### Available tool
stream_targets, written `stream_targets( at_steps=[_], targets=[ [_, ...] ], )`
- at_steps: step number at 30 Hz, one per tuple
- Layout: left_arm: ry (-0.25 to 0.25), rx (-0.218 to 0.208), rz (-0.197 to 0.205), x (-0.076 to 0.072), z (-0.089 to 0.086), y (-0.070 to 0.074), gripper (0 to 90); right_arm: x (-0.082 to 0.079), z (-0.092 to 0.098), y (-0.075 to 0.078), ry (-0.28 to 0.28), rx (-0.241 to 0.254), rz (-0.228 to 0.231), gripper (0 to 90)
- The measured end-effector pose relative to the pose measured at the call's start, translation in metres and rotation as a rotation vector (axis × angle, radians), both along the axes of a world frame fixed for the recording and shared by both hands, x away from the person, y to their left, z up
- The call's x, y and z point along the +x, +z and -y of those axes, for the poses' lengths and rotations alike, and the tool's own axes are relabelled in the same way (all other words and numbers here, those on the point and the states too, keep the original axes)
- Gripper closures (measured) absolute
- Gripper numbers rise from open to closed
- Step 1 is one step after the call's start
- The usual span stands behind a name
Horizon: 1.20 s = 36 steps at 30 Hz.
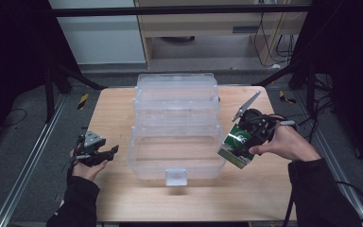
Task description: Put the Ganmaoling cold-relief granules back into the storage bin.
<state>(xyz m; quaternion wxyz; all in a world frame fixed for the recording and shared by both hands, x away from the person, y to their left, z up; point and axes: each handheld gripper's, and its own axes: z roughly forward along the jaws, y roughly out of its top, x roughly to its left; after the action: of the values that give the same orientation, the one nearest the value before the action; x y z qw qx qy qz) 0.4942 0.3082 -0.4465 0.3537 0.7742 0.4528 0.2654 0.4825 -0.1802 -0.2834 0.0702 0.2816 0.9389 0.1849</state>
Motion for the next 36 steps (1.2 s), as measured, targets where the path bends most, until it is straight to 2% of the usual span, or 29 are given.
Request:
stream_targets(
  at_steps=[1,6,10,11,12,13,14,22,33,36],
  targets=[
    [0.0,0.0,0.0,0.0,0.0,0.0,38.7,0.0,0.0,0.0,0.0,0.0,0.0,17.4],
    [0.002,-0.002,0.0,0.0,0.0,0.0,38.6,0.01,-0.017,0.005,0.073,0.006,0.027,17.4],
    [-0.001,-0.001,-0.002,0.001,0.001,-0.001,38.6,0.015,-0.03,0.004,0.132,0.006,0.036,17.4],
    [-0.001,-0.001,-0.002,0.001,0.001,-0.001,38.6,0.015,-0.03,0.004,0.132,0.006,0.036,17.4],
    [-0.001,-0.001,-0.001,0.0,0.0,0.0,38.6,0.018,-0.036,0.003,0.163,0.004,0.038,17.4],
    [-0.001,-0.001,-0.001,0.0,0.0,0.0,38.6,0.018,-0.036,0.003,0.163,0.004,0.038,17.4],
    [0.0,-0.001,-0.001,0.0,0.0,0.0,38.6,0.02,-0.042,0.002,0.189,-0.001,0.04,17.4],
    [0.0,-0.004,-0.003,0.001,0.0,-0.001,38.6,0.027,-0.061,-0.007,0.288,-0.004,0.018,17.4],
    [-0.004,-0.001,-0.009,0.002,0.0,-0.002,38.6,0.034,-0.077,-0.024,0.435,-0.039,0.037,17.3],
    [-0.004,0.0,-0.008,0.001,0.0,-0.001,38.6,0.034,-0.08,-0.028,0.466,-0.062,0.039,17.3]
  ],
)
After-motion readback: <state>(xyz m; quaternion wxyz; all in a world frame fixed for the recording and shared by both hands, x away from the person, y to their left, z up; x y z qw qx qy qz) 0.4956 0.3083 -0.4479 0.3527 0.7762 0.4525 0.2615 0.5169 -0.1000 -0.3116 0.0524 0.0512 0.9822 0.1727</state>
